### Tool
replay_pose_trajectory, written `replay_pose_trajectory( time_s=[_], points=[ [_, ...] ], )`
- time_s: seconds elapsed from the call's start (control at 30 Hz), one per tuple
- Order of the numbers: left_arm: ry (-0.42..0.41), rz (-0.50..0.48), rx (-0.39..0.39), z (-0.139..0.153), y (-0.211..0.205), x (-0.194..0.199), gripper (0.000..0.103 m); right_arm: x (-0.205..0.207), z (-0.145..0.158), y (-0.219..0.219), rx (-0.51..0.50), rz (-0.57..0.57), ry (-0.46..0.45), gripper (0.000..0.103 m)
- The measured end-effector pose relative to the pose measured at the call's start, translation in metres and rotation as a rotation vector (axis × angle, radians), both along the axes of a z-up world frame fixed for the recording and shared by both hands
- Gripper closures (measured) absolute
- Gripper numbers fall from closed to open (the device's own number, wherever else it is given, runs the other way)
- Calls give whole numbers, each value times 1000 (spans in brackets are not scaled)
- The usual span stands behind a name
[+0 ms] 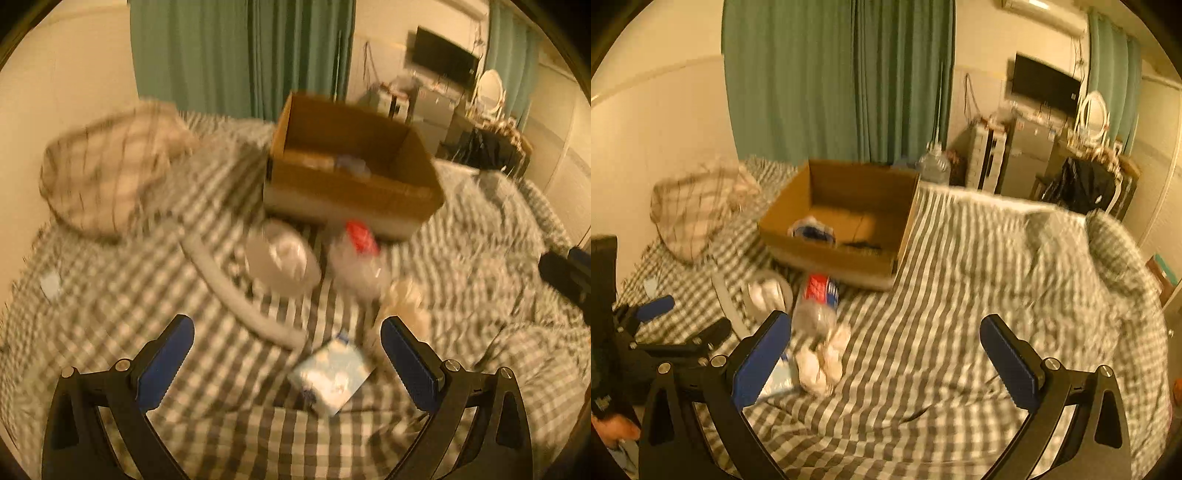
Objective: Organize objects
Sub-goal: 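Grasp the blue-and-white tissue pack with the left gripper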
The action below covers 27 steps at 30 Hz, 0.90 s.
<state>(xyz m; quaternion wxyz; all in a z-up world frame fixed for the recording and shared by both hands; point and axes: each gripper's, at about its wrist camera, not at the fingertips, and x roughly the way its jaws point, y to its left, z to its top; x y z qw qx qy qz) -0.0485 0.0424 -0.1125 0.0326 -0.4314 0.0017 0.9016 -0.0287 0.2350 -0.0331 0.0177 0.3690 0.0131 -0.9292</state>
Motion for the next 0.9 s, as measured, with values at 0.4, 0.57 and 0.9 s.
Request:
replay_pose_trajectory(
  time_s=[0.4,0.57,0.9],
  points=[
    [-195,-94,-43,-76,26,-7,10,-32,-58,-10,6,8,-112,0],
    [-220,-196,10,-78,35,-3,49,-39,-66,-14,8,10,-135,0],
    [-113,-154,106,-29,0,5,60,-49,-74,-19,-40,48,-163,0]
  ],
)
